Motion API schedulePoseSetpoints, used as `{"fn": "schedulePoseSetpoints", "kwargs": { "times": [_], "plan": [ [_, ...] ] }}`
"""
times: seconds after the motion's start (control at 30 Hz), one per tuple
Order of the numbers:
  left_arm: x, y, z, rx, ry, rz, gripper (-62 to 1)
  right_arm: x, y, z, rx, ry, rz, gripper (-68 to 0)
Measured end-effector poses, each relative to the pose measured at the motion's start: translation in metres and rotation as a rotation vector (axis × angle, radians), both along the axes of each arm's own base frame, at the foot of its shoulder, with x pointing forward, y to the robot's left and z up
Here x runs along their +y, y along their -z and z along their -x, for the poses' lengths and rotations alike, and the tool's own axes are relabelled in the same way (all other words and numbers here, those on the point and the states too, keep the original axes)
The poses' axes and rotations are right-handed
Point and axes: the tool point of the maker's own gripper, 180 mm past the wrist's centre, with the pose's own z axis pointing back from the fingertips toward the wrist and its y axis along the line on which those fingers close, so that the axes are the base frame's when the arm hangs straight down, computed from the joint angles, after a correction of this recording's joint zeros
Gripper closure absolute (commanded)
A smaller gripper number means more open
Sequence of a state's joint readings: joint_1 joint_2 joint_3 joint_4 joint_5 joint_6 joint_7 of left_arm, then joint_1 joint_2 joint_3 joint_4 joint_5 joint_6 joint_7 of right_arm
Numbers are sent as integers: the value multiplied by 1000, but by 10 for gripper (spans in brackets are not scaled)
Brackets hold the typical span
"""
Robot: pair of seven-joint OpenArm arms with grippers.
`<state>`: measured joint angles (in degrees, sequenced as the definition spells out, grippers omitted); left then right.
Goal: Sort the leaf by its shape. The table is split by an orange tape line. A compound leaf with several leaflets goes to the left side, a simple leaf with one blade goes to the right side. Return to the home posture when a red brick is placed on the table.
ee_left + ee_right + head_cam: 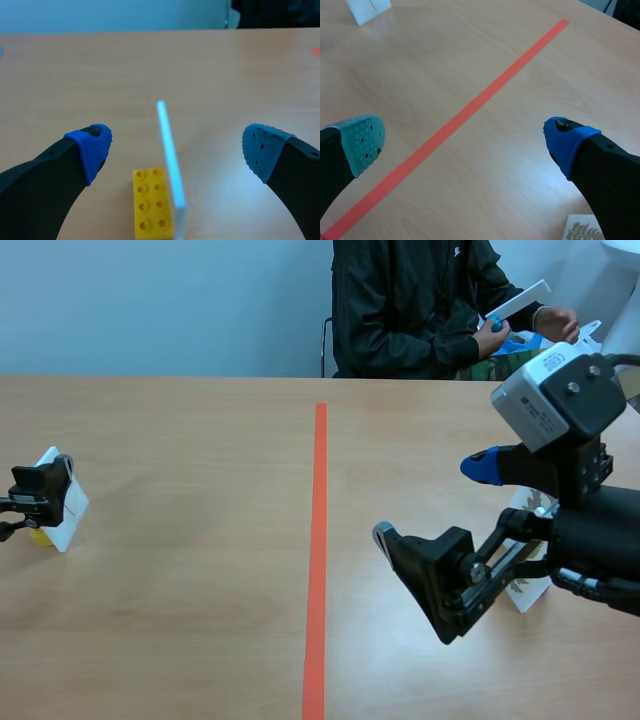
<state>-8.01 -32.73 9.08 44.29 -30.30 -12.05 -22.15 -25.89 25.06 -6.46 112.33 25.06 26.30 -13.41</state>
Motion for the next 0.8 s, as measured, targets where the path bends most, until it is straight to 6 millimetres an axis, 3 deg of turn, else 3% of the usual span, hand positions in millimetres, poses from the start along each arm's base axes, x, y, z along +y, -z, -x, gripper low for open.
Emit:
{"fn": "schedulePoseSetpoints", "kwargs": {
  "times": [0.07, 0.6, 0.8],
  "plan": [
    [-14, -12, 6, -23, 59, -12, -623, 0, 0, 0, 0, 0, 0, -679],
    [-153, -58, 102, 26, 452, 51, -623, 0, 0, 0, 0, 0, 0, -679],
    [-181, -64, 130, 73, 522, 74, -623, 0, 0, 0, 0, 0, 0, -679]
  ]
}}
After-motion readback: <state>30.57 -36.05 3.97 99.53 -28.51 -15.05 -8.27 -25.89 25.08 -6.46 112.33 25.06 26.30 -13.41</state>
